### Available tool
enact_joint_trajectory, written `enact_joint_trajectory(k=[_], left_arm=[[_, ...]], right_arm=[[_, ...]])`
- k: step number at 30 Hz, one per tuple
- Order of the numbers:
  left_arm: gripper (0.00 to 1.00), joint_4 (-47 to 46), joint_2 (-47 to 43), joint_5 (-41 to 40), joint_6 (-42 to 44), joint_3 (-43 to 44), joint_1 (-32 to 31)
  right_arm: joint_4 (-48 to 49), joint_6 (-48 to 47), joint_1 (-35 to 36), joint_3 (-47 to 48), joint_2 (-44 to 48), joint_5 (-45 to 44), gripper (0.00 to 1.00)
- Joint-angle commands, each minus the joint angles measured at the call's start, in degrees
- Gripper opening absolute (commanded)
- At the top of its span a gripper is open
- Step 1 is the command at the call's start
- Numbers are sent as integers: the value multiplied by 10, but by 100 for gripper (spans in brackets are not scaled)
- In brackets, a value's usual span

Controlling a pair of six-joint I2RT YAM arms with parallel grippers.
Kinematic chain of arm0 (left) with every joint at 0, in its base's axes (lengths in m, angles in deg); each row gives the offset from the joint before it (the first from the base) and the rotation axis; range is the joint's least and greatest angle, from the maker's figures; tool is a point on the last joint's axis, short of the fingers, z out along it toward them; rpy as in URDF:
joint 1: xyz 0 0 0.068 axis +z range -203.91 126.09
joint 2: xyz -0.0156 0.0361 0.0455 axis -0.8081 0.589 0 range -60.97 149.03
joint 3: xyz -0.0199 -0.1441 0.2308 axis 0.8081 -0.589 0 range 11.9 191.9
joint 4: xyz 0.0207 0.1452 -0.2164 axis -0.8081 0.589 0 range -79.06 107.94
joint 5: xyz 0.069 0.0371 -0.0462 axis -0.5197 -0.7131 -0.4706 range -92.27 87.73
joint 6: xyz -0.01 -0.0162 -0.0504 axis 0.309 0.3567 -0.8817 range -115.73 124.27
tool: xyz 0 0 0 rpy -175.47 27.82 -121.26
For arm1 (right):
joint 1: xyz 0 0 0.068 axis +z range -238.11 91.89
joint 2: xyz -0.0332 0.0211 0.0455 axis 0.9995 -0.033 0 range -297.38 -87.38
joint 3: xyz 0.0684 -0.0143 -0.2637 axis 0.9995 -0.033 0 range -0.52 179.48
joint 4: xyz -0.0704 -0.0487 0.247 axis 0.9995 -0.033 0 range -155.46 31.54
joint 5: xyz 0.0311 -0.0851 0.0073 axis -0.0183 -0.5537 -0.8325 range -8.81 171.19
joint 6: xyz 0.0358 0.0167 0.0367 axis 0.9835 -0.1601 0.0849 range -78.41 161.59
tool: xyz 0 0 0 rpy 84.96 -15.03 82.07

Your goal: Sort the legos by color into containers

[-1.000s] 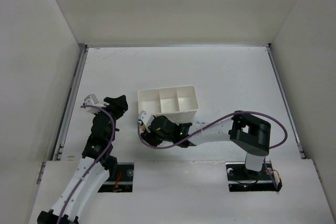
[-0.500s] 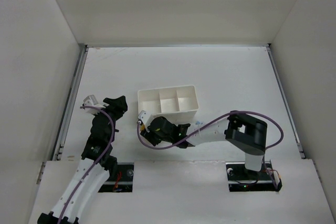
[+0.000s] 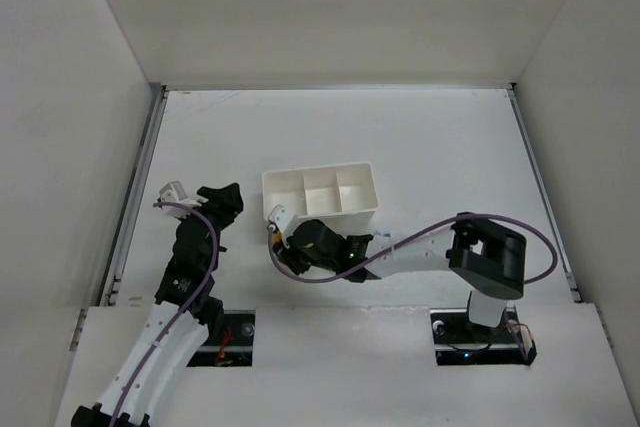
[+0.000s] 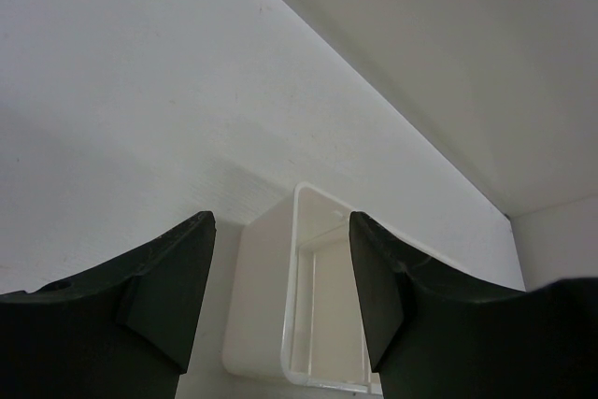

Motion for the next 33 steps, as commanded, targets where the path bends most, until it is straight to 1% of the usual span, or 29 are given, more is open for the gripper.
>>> enact_joint_trajectory(k=[1,6,11,21,24,29,33], left_arm=[[57,-8,-7,5,-1,9,-4],[57,-5,-7,14,-4,18,-12],[57,-3,-14,41,-22,30,-21],[57,4,-67,140,-80,14,-35],[56,-1,-69,157,-88,7,-53],[58,-23,-53,145,-84,2,-100],[58,-60,-26,144,-80,5,-140]], right_arm=[[24,22,1,-7,51,-7,33],[8,38,-11,-14,95,-7,33],[-30,51,-34,3,136,-8,33],[-61,106,-102,45,162,-16,30],[-62,119,-117,62,162,-17,30],[-73,131,-132,108,148,-34,30],[-73,138,-145,141,132,-44,30]])
